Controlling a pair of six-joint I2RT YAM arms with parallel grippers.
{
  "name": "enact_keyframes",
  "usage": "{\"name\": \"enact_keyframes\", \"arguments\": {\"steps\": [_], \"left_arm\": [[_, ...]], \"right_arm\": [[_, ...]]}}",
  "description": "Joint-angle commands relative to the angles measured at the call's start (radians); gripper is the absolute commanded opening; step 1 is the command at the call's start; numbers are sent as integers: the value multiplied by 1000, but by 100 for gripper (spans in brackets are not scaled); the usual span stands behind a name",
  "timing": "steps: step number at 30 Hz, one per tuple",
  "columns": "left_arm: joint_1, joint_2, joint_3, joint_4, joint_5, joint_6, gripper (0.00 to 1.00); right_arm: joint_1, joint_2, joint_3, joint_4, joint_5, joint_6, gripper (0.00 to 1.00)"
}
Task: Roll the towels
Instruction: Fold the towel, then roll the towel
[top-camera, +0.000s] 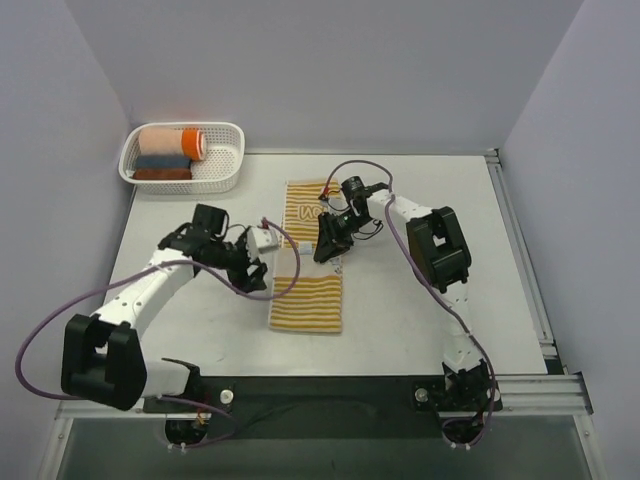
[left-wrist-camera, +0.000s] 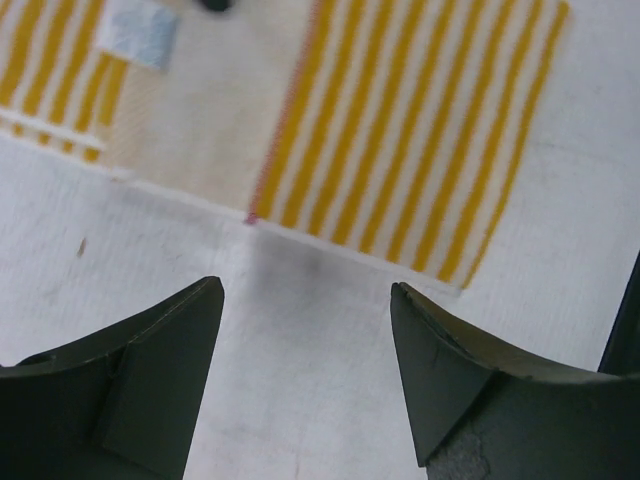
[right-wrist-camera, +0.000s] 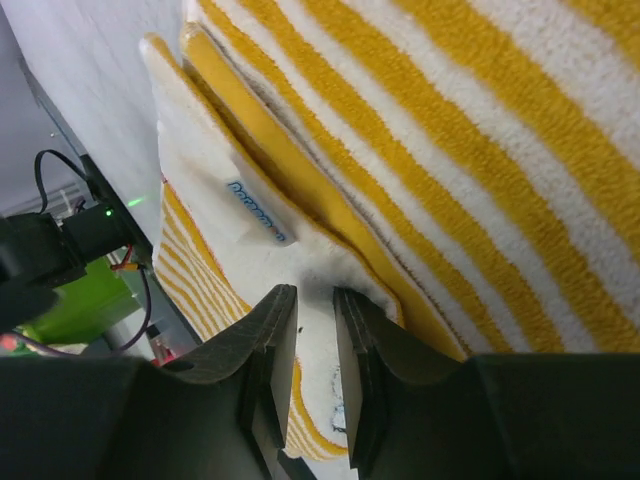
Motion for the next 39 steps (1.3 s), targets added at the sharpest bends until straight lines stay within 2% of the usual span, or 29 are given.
{"name": "enact_keyframes", "arguments": {"steps": [1,4,5,8,11,16,20,21,24,28,30,34,36,39], "left_arm": [[-188,-120,-101,19,-101,183,79],[-311,-189,-201,90,-214,214,76],[-387,-206,-220,105,-258,220,76],[-486,-197,-261,133,-314,237,73],[-540,-159,-283,164,-351,242,71],[-569,-94,-295,228,-376,250,67],[-594,-22,-301,220,-380,276,48],[-598,-7,-298,219,-385,276,41],[-606,42,-291,197,-394,265,31],[-609,44,-246,125,-334,239,8],[-610,18,-217,38,-284,230,2],[-627,-4,-105,-158,-117,178,0],[-635,2,-45,-235,-80,141,0],[-627,4,-2,-267,-43,98,0]], "right_arm": [[-18,12,-12,-25,37,-21,24],[-18,32,-9,-25,43,-27,19],[-18,35,-7,-25,45,-27,18],[-21,42,-12,-26,50,-31,17],[-25,38,-16,-25,50,-34,16],[-30,36,-18,-26,45,-44,16],[-28,41,-15,-37,37,-53,16],[-28,41,-15,-37,39,-57,16],[-30,41,-16,-40,40,-68,16],[-30,36,-23,-49,46,-99,14],[-32,30,-30,-60,48,-111,13],[-30,4,-61,-80,37,-146,13],[-30,-11,-75,-84,24,-153,13],[-28,-33,-98,-97,5,-168,13]]}}
